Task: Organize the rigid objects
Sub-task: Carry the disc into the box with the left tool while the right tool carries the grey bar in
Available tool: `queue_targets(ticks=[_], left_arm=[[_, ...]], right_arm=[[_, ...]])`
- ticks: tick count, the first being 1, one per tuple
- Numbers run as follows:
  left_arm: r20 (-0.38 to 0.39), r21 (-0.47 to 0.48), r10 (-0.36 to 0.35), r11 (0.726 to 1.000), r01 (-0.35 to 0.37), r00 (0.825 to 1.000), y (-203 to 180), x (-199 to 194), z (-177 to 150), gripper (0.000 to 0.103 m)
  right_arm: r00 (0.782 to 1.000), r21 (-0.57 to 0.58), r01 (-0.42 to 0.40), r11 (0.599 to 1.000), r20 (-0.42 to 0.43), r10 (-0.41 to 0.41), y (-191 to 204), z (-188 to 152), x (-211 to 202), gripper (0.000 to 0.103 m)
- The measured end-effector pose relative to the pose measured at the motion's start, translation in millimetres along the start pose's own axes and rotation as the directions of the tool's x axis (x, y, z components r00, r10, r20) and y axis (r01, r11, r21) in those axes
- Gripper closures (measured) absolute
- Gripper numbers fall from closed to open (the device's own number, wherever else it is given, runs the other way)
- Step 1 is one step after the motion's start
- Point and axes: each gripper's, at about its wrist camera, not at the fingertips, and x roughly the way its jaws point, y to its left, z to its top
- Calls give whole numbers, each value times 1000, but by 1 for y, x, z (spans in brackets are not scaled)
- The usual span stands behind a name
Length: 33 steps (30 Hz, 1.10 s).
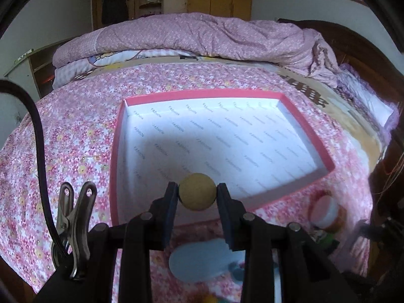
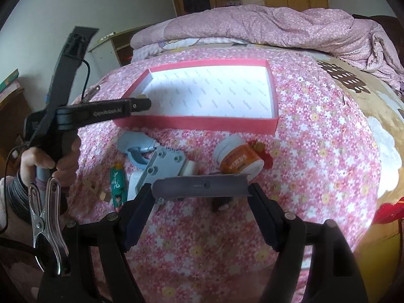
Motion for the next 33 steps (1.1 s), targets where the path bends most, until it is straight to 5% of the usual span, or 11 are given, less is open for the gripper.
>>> queue_targets(ticks=[4, 10, 21, 33], left_arm=[[-7, 6, 26, 1000, -26, 1000, 1, 8, -3, 68], [-13, -17, 34, 999, -34, 999, 10, 12, -4, 44], [-28, -53, 47, 997, -49, 998, 21, 15, -6, 40], [-34, -27, 42, 999, -43, 999, 21, 18, -4, 40]], right_arm=[[1000, -3, -1, 1000, 14, 1, 0, 8, 1, 26], [1000, -32, 17, 999, 19, -17, 0, 22, 10, 26], [995, 25, 87, 996, 42, -88, -26, 77, 46, 26], [990, 27, 139, 990, -14, -139, -32, 88, 82, 26]])
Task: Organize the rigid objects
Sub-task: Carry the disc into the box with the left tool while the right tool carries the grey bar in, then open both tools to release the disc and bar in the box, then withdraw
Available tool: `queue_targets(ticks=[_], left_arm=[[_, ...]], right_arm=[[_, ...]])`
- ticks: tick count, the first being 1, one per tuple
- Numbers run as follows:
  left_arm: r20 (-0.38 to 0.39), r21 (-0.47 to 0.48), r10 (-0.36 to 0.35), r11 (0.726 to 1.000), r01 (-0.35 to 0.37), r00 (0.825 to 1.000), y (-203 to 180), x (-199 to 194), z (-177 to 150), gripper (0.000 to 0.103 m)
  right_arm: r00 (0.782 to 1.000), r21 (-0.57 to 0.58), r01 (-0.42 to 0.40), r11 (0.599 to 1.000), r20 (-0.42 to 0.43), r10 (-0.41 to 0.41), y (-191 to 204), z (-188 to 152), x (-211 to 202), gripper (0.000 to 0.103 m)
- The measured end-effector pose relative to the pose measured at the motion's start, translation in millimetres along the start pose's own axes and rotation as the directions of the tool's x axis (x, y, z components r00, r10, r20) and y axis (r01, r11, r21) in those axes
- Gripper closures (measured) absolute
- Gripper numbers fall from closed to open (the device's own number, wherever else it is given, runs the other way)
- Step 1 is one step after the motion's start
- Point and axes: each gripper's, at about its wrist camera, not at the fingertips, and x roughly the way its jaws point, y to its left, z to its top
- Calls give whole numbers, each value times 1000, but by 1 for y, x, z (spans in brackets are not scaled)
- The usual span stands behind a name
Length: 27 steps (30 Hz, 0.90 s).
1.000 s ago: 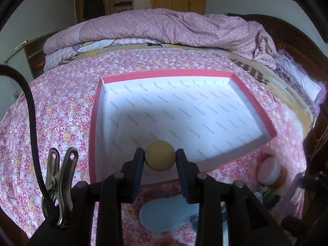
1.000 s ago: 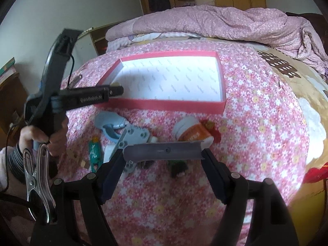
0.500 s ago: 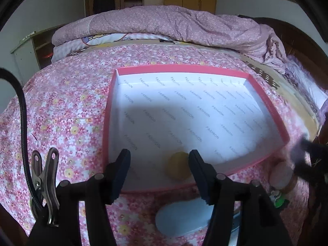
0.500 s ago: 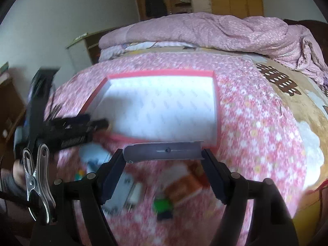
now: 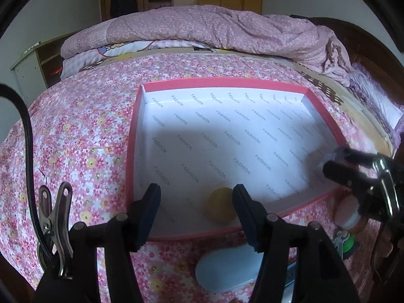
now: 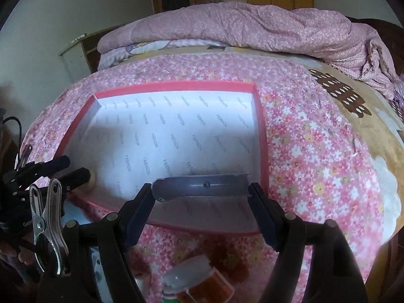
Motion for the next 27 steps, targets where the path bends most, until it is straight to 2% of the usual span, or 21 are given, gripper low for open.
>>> queue_targets(ticks=[17, 19, 20, 23, 27], left_arm=[[-3, -11, 5, 1000, -5, 1000, 0, 0, 1, 38], [-5, -12, 3, 1000, -3, 1000, 0, 0, 2, 36], [-9, -12, 2, 1000, -2, 1000, -1, 0, 2, 35], [-15, -13, 8, 1000, -8, 1000, -3, 2, 2, 31], [-42, -31, 14, 999, -15, 999, -4, 0, 5, 30]], right_arm=[[1000, -13, -2, 1000, -13, 2, 4, -3, 0, 25], [1000, -10, 5, 1000, -12, -5, 4, -3, -1, 23], [1000, -11, 7, 1000, -11, -7, 5, -3, -2, 18], [1000, -28, 12, 1000, -10, -12, 8, -3, -4, 17], [999, -65, 23, 998, 32, -21, 12, -4, -13, 9]])
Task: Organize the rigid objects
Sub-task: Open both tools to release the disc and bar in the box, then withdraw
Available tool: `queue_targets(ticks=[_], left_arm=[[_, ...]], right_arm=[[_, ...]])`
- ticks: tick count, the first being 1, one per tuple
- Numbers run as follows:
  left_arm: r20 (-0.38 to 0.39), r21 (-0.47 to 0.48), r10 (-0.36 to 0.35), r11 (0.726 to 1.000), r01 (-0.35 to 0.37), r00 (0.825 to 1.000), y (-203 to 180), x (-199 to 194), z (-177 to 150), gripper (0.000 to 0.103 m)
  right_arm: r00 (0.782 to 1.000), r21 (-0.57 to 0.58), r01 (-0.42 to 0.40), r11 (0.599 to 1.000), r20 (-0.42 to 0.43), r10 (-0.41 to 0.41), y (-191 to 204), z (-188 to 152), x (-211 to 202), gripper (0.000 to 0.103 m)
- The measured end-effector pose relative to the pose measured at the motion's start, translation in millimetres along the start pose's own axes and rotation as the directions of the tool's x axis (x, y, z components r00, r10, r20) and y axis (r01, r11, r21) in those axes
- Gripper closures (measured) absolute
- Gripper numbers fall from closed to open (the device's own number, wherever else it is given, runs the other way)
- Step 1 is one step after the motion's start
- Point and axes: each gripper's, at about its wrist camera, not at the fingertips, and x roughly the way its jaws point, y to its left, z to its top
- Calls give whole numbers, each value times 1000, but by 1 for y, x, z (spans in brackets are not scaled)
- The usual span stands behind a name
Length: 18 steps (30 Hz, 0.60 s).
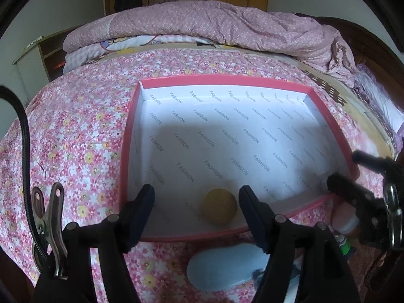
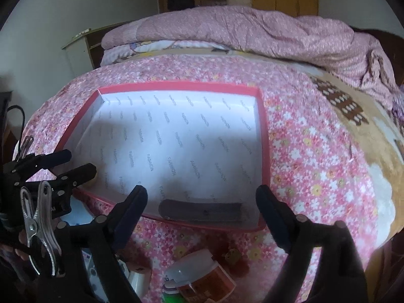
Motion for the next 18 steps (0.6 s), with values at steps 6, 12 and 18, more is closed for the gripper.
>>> queue_targets(ticks=[6, 12, 18], left_arm=[[4, -2, -5, 1000, 5, 1000, 0, -20, -6, 30], [27, 29, -7, 1000, 6, 1000, -1, -50, -21, 29], [29, 42, -30, 999, 29, 999, 3, -72, -39, 29]], right_arm=[[998, 14, -29, 999, 52, 28, -1, -1, -20, 9], [995, 31, -70, 997, 76, 67, 0, -11, -41, 9], [991, 9, -96, 995, 95, 95, 8, -27, -61, 9]])
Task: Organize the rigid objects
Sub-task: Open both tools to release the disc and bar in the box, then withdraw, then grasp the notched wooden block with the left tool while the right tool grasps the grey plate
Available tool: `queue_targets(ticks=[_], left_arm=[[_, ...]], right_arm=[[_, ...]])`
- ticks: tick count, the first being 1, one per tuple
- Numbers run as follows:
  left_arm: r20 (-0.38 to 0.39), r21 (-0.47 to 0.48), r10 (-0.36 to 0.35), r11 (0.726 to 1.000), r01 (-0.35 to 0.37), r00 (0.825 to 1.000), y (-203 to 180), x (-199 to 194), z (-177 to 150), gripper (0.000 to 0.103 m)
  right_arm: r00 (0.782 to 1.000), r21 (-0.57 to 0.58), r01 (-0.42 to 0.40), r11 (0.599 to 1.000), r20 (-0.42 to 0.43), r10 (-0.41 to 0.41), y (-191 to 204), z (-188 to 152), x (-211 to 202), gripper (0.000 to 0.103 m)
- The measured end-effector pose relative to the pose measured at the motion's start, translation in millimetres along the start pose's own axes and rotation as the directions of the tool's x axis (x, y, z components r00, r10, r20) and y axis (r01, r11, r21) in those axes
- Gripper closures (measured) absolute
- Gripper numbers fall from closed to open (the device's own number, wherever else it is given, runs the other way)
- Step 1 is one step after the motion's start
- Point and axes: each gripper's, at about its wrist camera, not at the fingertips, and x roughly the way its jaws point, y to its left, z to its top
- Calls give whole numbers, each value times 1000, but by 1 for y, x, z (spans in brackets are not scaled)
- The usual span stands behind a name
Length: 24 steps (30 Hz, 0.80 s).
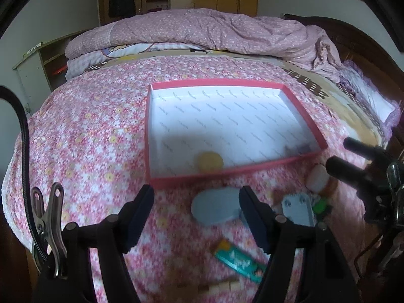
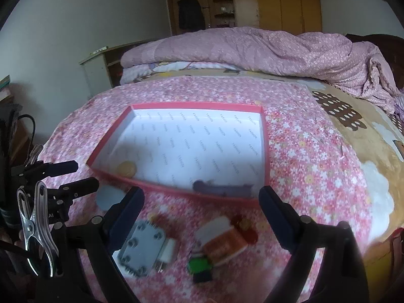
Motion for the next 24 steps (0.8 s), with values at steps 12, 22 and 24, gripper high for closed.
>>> queue_targets(ticks=[12, 22, 24], left_arm=[[-100, -55, -48, 998, 42, 994, 15, -17, -71, 29], [-138, -69, -91, 994, 82, 986, 8, -13, -97, 29], [-134, -78, -89, 994, 79, 987, 7, -11, -96, 29]], right_arm=[[997, -13, -20, 1000, -69, 19, 10, -50, -18, 9], [993, 9, -17, 1000, -118, 18, 11, -79, -20, 9], [993, -5, -16, 1000, -119, 15, 13, -82, -21, 9]])
